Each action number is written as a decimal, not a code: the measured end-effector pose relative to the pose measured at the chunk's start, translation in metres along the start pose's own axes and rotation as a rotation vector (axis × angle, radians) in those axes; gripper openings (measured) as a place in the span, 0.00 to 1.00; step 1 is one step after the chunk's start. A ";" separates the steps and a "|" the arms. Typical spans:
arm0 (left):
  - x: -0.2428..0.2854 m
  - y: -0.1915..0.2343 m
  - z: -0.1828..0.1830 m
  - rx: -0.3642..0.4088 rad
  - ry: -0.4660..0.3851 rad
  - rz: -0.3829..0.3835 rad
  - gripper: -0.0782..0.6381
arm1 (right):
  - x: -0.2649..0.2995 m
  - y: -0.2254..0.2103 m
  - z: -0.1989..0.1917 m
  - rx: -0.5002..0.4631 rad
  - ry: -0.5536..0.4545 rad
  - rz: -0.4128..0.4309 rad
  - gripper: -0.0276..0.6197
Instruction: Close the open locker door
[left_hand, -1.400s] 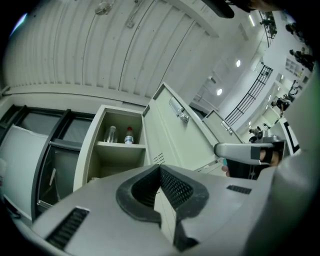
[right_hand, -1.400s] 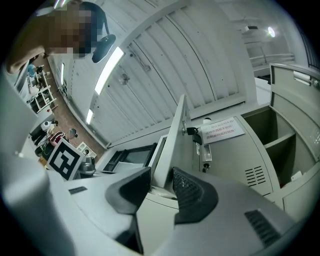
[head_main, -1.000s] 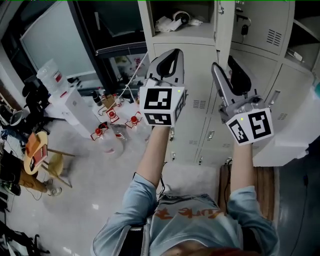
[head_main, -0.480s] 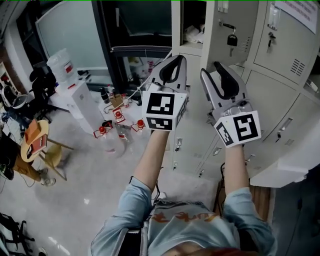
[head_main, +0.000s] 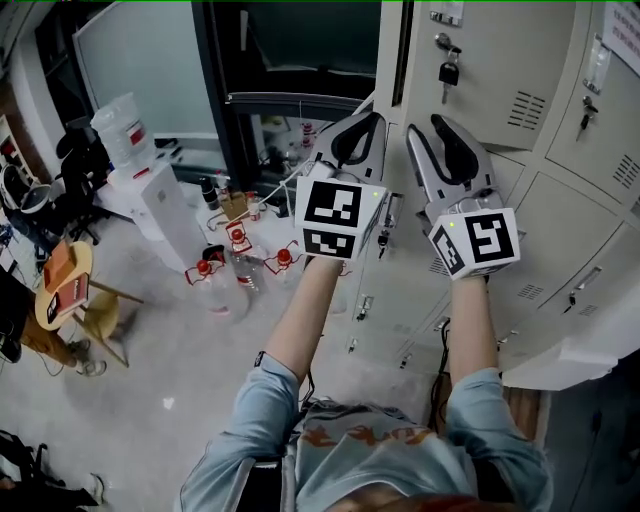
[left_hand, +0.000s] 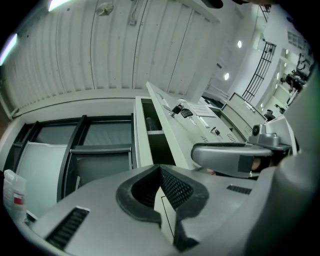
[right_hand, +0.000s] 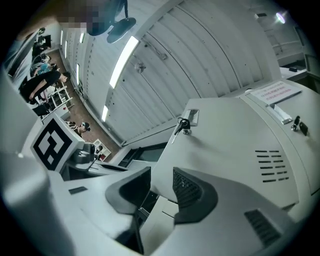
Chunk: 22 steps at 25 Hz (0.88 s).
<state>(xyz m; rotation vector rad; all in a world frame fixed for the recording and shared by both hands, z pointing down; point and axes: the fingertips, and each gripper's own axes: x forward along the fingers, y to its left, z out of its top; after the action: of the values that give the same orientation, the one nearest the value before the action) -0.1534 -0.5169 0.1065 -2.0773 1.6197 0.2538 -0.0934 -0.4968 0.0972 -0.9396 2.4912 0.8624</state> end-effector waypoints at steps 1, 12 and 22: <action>0.006 0.004 -0.003 -0.003 -0.004 -0.007 0.13 | 0.006 -0.003 -0.005 -0.004 0.004 -0.006 0.27; 0.062 0.011 -0.027 -0.019 -0.023 -0.132 0.13 | 0.040 -0.057 -0.058 -0.072 0.160 -0.198 0.14; 0.069 0.000 -0.022 -0.016 -0.037 -0.186 0.13 | 0.036 -0.075 -0.063 -0.021 0.284 -0.266 0.10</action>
<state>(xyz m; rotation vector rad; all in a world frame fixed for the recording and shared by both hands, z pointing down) -0.1374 -0.5866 0.0959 -2.2052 1.3958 0.2408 -0.0742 -0.5997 0.0950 -1.4516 2.5048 0.7115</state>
